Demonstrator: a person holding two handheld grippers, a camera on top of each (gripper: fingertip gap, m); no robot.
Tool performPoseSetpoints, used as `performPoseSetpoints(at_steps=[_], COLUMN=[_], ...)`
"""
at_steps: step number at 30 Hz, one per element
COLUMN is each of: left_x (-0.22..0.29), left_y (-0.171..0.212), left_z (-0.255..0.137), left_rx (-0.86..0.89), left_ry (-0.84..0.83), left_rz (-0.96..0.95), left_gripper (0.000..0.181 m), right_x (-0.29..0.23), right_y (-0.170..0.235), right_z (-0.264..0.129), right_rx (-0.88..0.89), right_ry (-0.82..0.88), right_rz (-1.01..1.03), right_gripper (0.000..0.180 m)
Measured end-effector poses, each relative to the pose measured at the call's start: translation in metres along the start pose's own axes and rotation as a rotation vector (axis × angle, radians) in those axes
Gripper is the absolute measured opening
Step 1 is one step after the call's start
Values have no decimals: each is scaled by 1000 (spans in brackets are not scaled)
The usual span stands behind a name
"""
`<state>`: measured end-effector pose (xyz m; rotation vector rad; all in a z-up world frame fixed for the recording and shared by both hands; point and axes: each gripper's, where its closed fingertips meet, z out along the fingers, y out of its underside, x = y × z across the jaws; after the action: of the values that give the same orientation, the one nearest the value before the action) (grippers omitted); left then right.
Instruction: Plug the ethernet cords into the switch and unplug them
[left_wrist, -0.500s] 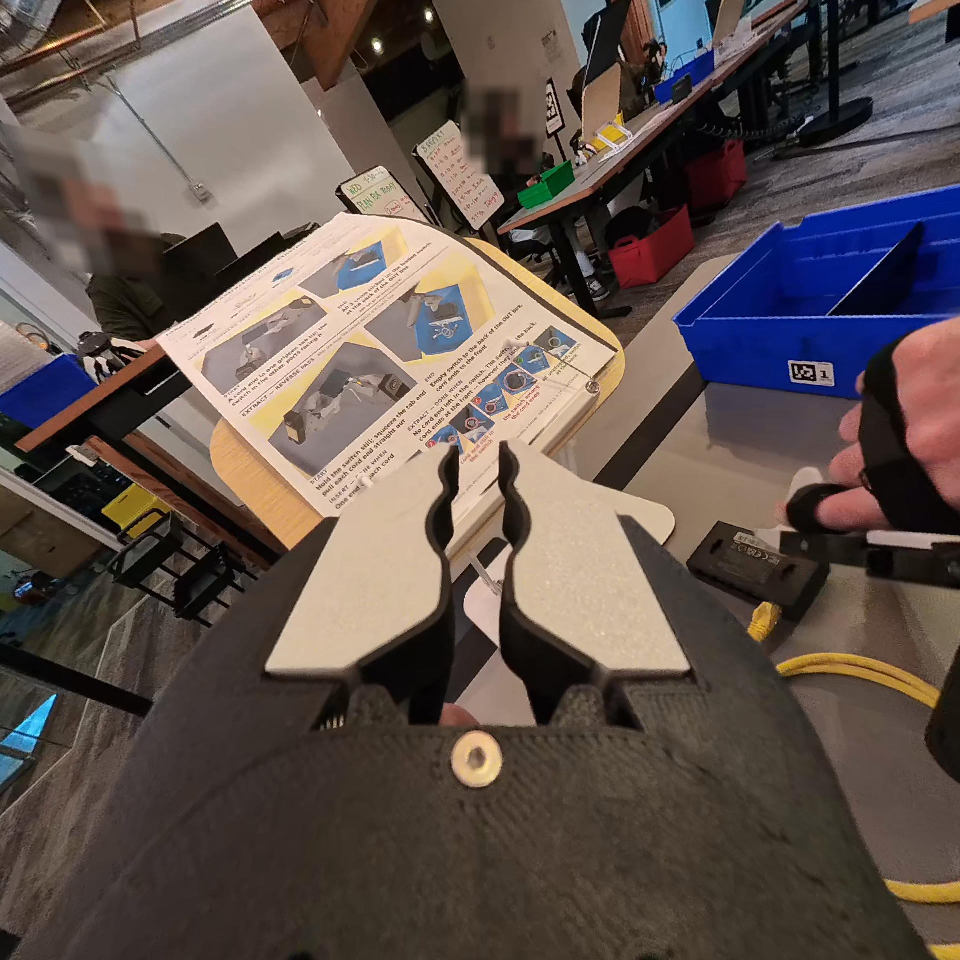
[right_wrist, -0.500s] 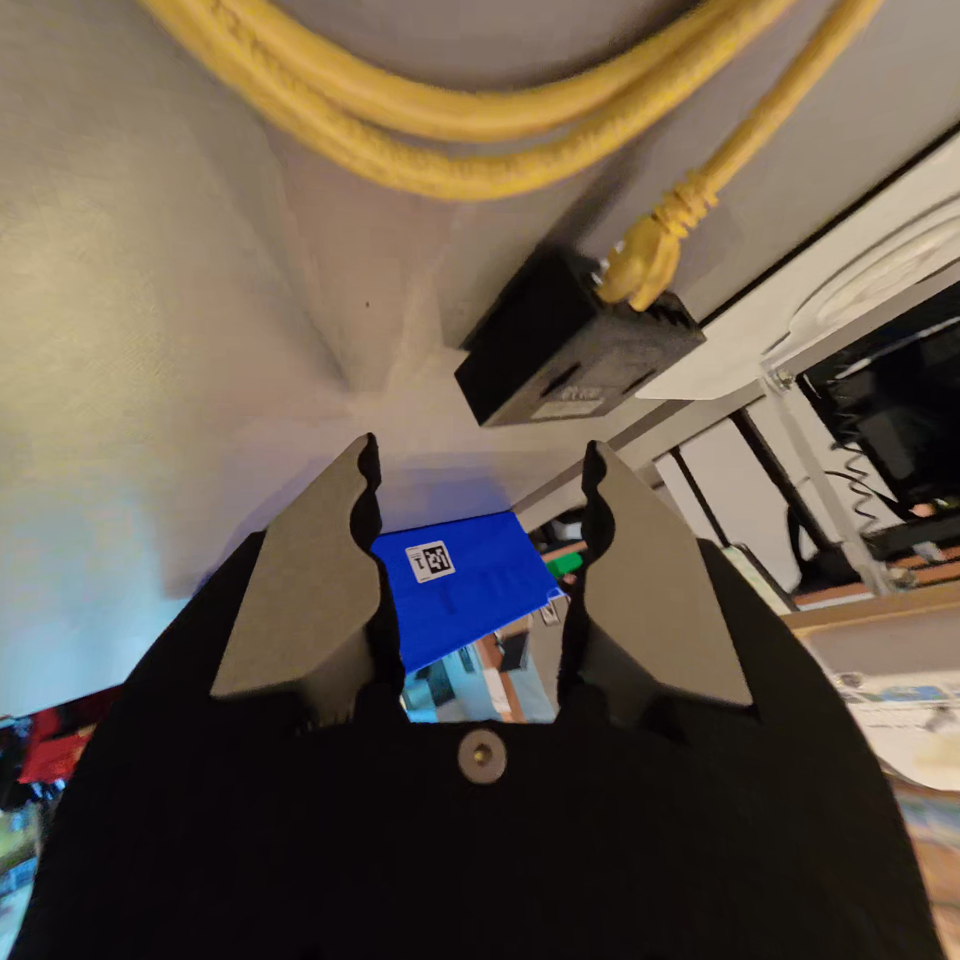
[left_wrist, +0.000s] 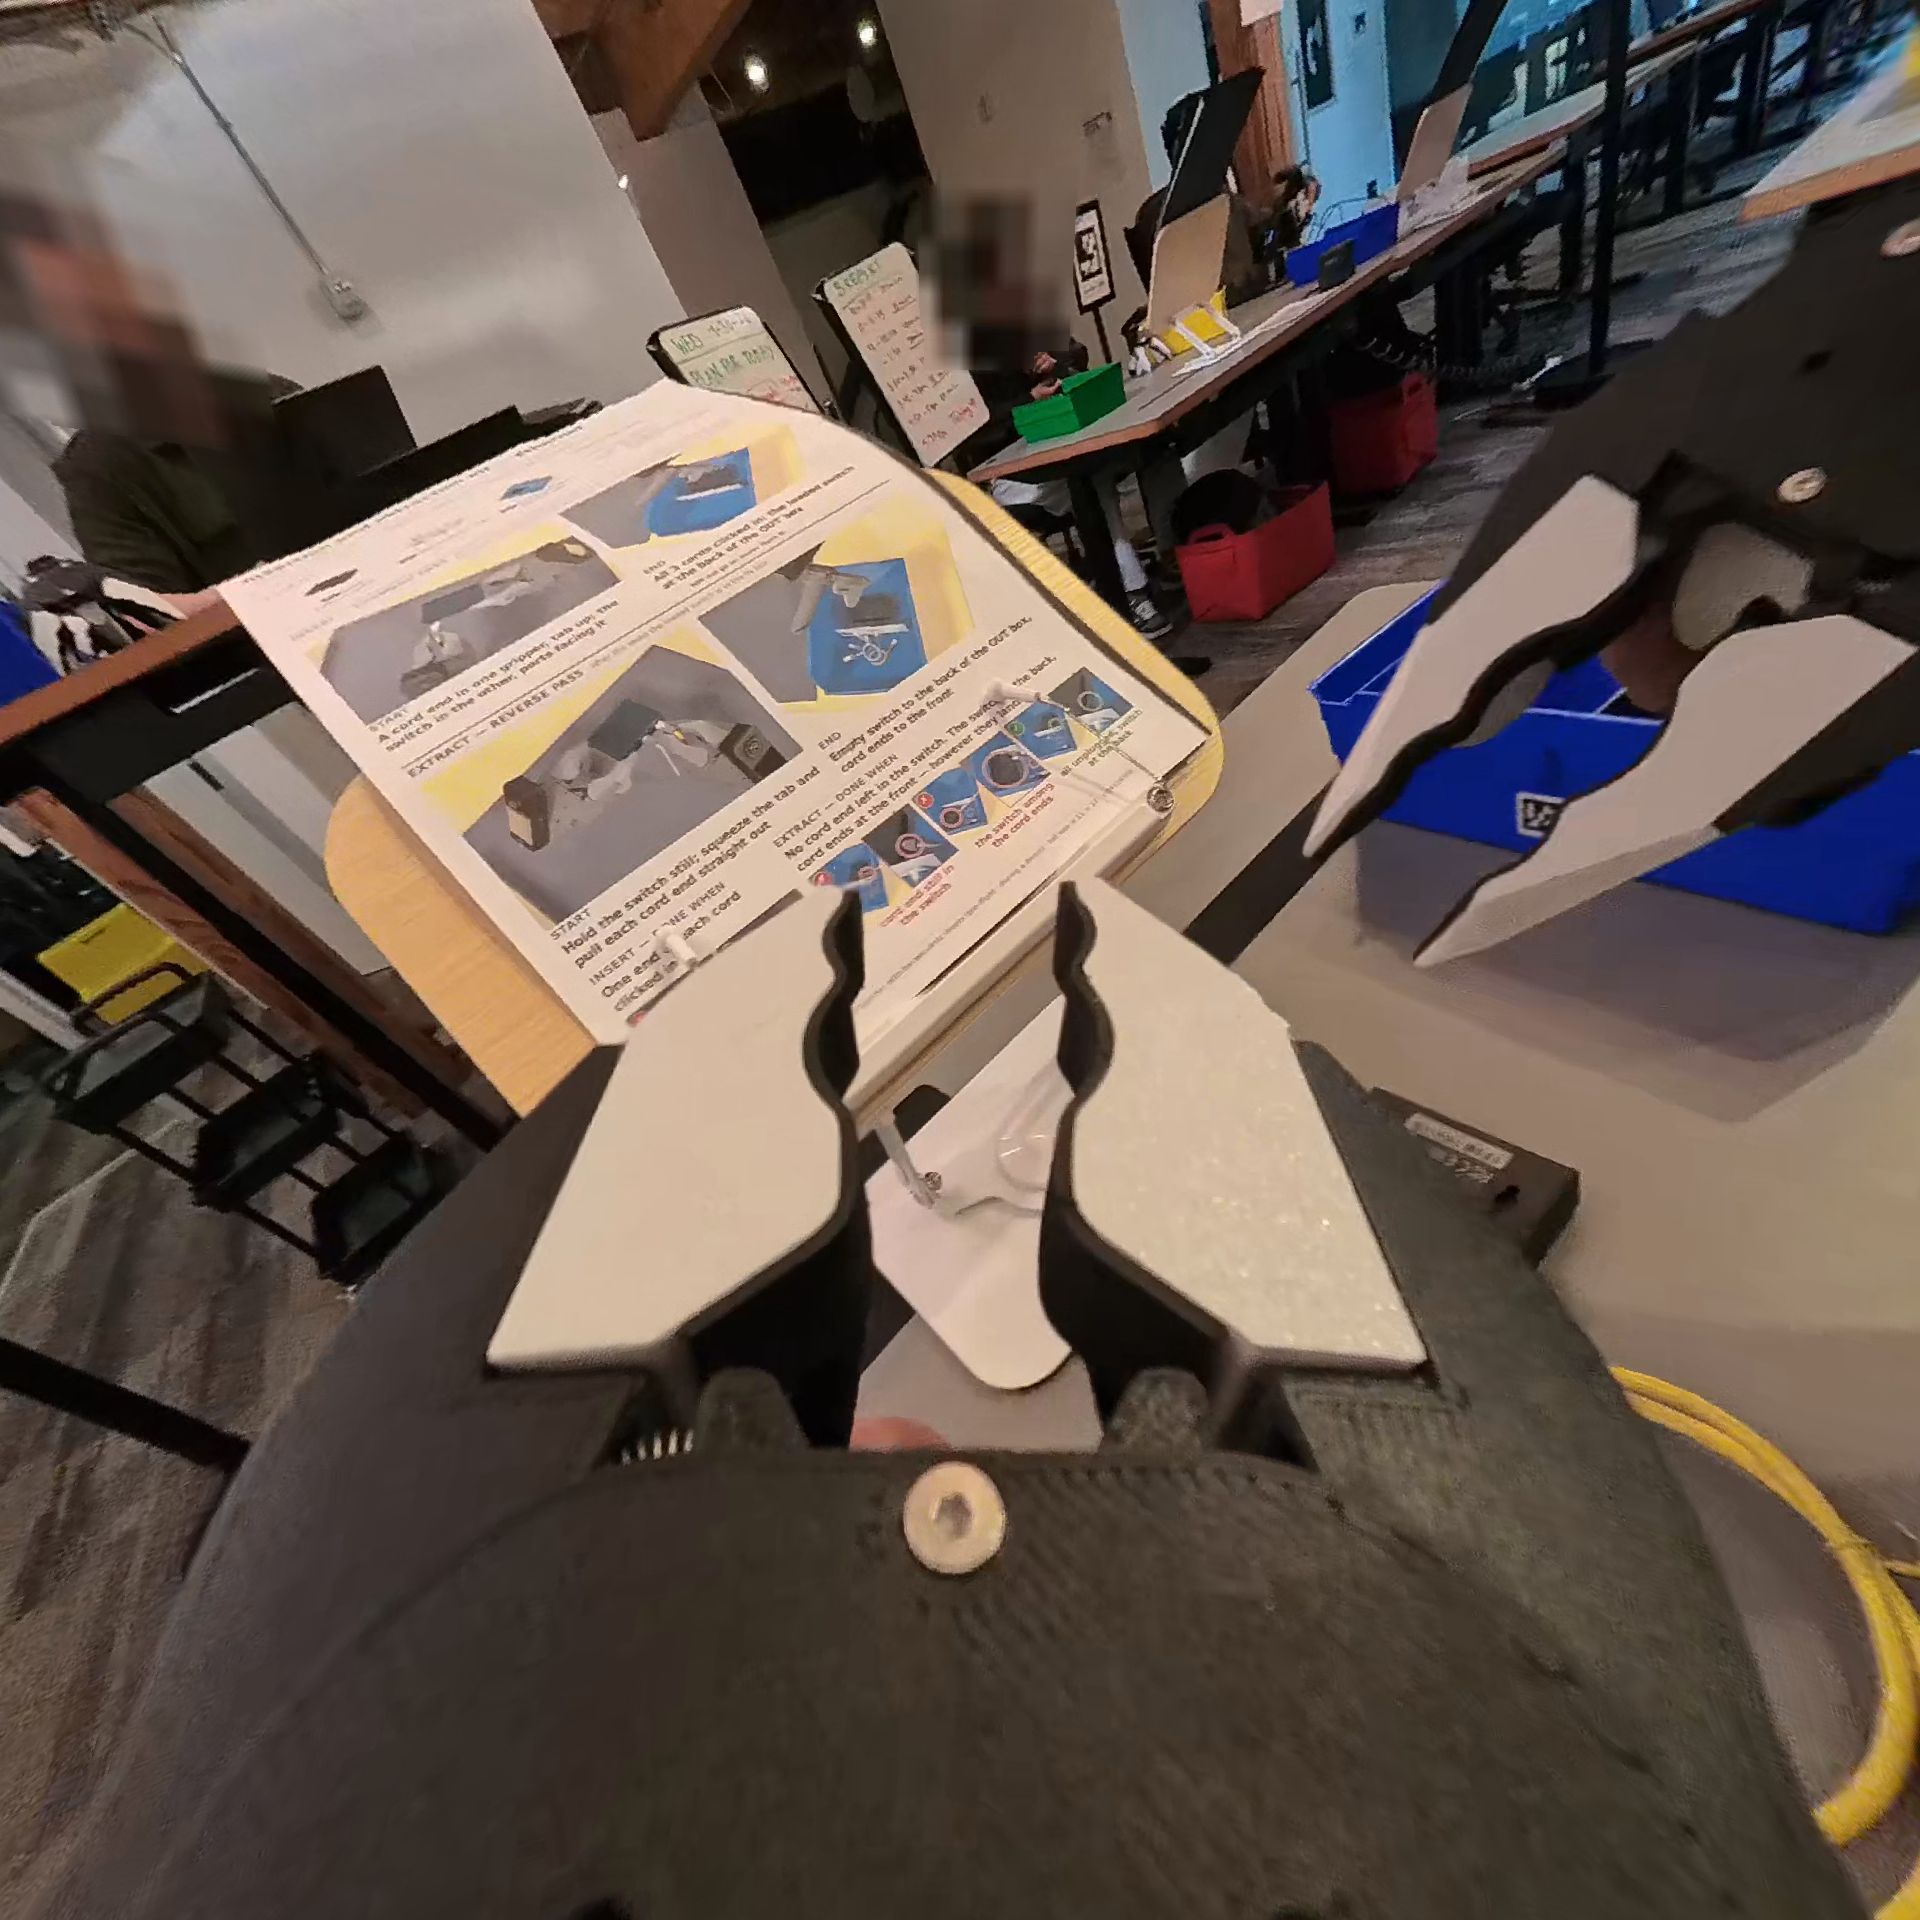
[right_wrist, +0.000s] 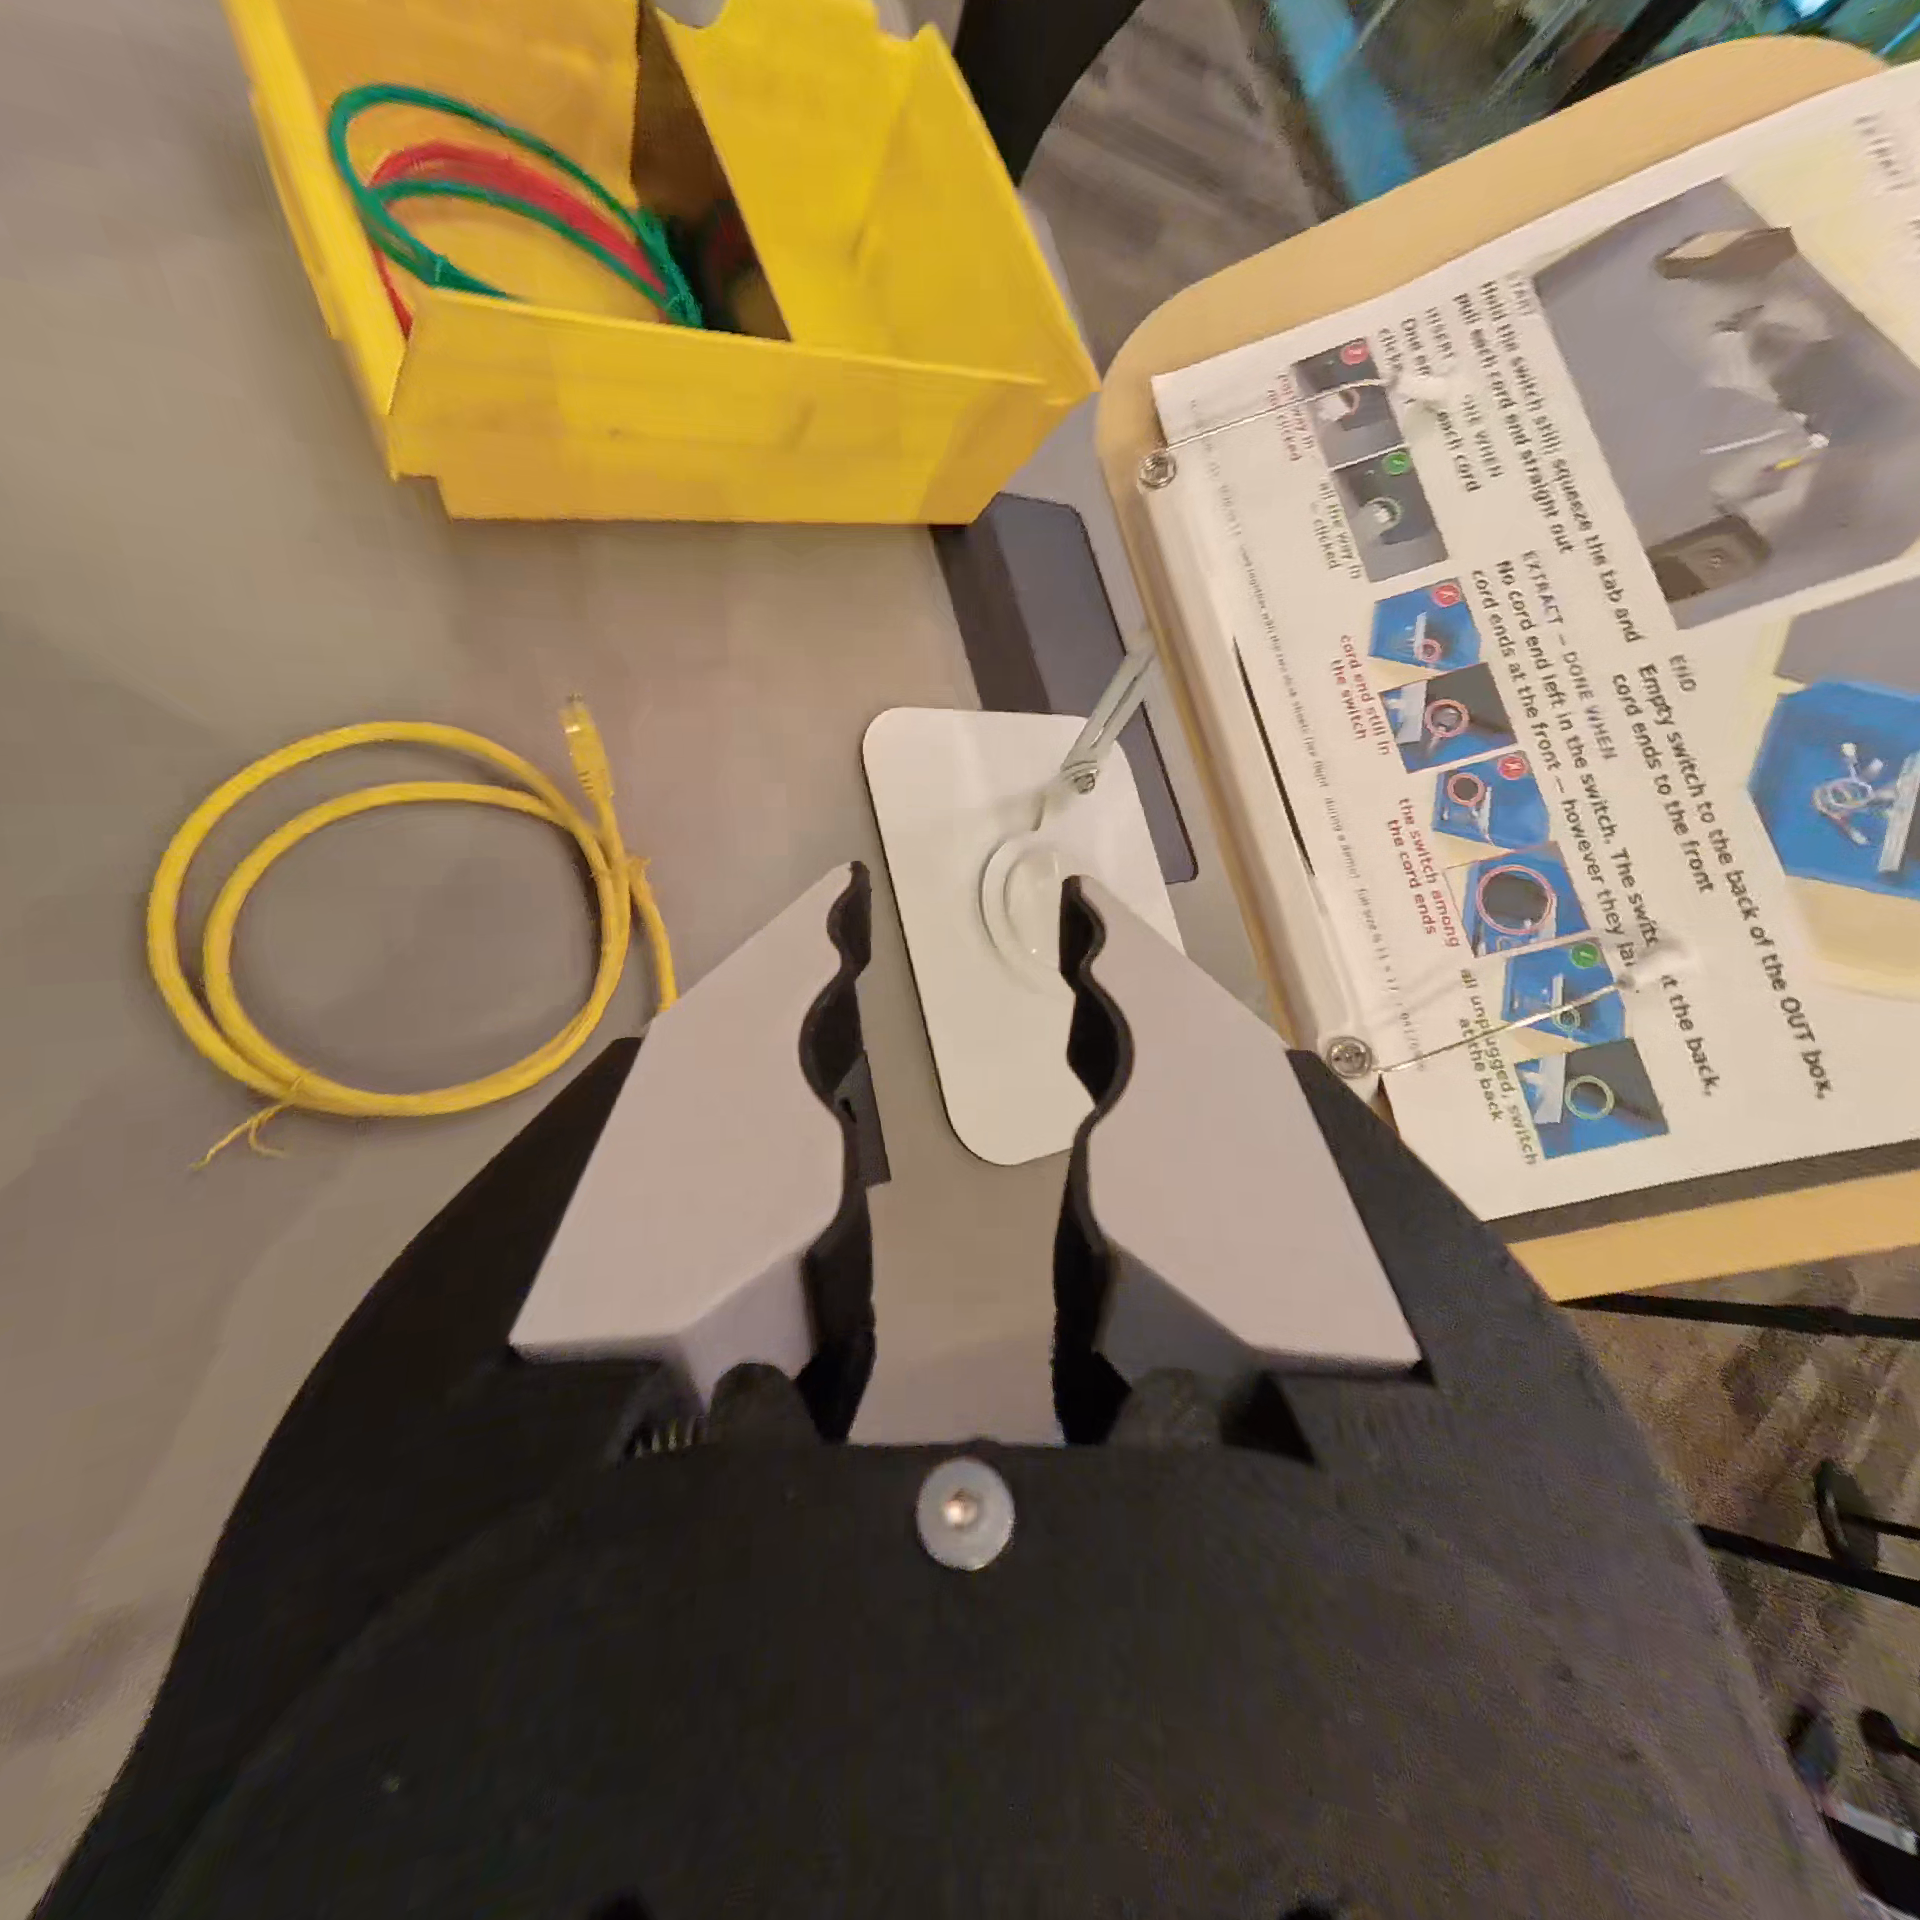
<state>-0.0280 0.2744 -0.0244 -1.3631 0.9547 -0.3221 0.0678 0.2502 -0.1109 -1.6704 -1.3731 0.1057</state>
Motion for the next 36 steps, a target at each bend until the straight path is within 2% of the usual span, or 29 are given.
performPoseSetpoints(at_steps=[4, 8, 12, 15, 18, 22, 28, 32, 36], left_x=[-6, -16, -34, -54, -57, -39, -12, -4, 5], left_y=[0, -4, -11, -4, 38, 126, 228, 257, 277], left_z=[-1, -11, -29, -42, -58, -89, -118, -119, -122], left_rx=[2, -8, -20, -146, -386, -696, -956, -1006, -1072], left_ry=[-29, -84, -82, -105, -67, 45, 143, 170, 214], left_rz=[7, 42, -17, 23, 59, 13, -114, -186, -222], left_gripper=[33, 31, 26, 25, 33, 42, 44, 46, 28], right_x=[1, 6, 9, 11, 12, 10, 6, 7, 6], right_y=[13, 13, 25, 28, 35, 39, 45, 49, 52], right_z=[4, -1, -3, -5, -3, 0, 3, 4, 6], right_rx=[6, 34, 11, 13, -15, -31, -55, -66, -68], right_ry=[9, 8, 11, 8, 11, -2, -18, -24, -32], right_rz=[2, 39, 50, 64, 66, 63, 59, 65, 71], right_gripper=[26, 26, 27, 27, 27, 27, 27, 27, 26])
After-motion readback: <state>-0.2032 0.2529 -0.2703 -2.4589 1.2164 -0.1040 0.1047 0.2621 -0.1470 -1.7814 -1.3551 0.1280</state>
